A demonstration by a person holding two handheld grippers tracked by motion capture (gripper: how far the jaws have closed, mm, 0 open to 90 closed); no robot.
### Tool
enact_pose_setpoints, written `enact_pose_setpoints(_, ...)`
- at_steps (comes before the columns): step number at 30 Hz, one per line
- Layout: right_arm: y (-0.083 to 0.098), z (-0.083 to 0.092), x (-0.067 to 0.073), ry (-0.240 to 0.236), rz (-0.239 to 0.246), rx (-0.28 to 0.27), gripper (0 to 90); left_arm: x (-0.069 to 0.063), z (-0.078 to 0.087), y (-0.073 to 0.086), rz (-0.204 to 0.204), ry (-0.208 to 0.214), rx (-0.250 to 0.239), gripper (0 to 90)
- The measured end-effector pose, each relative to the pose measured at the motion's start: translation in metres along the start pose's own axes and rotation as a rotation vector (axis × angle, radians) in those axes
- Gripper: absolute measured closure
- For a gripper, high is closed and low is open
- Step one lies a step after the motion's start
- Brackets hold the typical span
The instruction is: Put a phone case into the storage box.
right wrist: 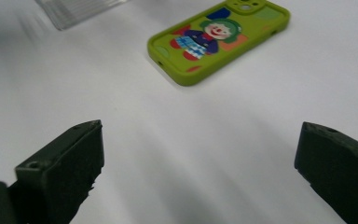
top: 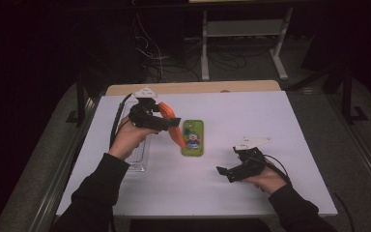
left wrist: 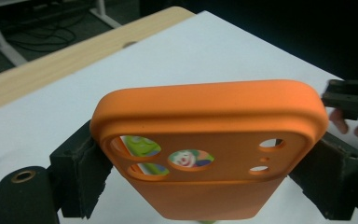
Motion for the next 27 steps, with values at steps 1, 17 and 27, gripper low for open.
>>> enact_pose_setpoints(1, 0.002, 0.001, -0.001, 0.010, -0.002, 0.000, 0.3, 0.003, 0.003, -0.001, 0.000, -0.007, 0.000, 13.7)
enact_pose_setpoints(17, 0.035, 0.025, -0.017, 0.074, -0.044, -0.002, 0.3, 0.054, 0.050, -0.014, 0.016, -0.148, -0.018, 13.9)
enact_pose_setpoints(27, 0.036, 0.029, -0.018, 0.089, -0.047, -0.008, 0.3, 0.089, 0.058, -0.021, 0.024, -0.254, 0.011, 13.9)
Point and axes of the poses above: each handheld gripper's, and its own axes: z roughly backward along the jaws, y roughly out of its underside, x roughly to its left, the point moved 6 cm from there along -z, roughly forward along the jaws, and after that the axes turned 4 degrees about -z, right-handed, at the moved point
